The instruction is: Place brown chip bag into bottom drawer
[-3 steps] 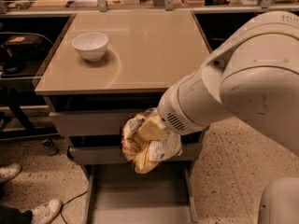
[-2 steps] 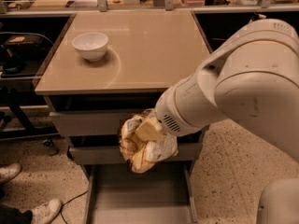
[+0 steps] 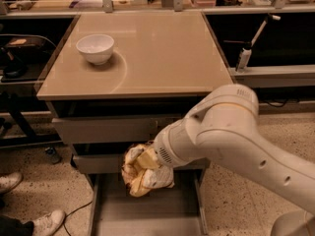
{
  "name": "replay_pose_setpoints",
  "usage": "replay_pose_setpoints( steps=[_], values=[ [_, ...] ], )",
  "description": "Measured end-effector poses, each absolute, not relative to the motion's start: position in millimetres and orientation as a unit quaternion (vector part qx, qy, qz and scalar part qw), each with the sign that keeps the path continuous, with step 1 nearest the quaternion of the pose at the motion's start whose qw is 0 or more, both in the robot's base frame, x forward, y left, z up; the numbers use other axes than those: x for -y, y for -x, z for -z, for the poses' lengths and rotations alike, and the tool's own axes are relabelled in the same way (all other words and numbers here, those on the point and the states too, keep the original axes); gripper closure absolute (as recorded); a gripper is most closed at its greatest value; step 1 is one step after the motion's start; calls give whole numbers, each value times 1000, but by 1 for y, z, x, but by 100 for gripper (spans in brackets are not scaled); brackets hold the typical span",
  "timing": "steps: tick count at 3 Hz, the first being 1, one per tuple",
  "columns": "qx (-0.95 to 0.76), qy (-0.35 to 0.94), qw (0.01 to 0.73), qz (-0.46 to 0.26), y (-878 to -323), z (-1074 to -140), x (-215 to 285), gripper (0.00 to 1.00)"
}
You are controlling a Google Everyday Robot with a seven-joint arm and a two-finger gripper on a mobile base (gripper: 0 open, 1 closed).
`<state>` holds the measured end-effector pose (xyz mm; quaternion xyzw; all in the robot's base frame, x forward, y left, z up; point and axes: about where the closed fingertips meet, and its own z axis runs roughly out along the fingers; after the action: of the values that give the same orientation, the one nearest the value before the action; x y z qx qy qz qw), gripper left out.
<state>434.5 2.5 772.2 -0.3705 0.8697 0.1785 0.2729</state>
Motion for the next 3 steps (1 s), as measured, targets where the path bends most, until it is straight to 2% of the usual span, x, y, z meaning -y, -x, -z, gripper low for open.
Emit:
replay_pose_setpoints(
  steps=[2, 3],
  values=[
    [-893, 330, 228, -205, -450, -667, -14, 100],
    [-896, 325, 223, -206, -454, -663, -13, 100]
  ],
)
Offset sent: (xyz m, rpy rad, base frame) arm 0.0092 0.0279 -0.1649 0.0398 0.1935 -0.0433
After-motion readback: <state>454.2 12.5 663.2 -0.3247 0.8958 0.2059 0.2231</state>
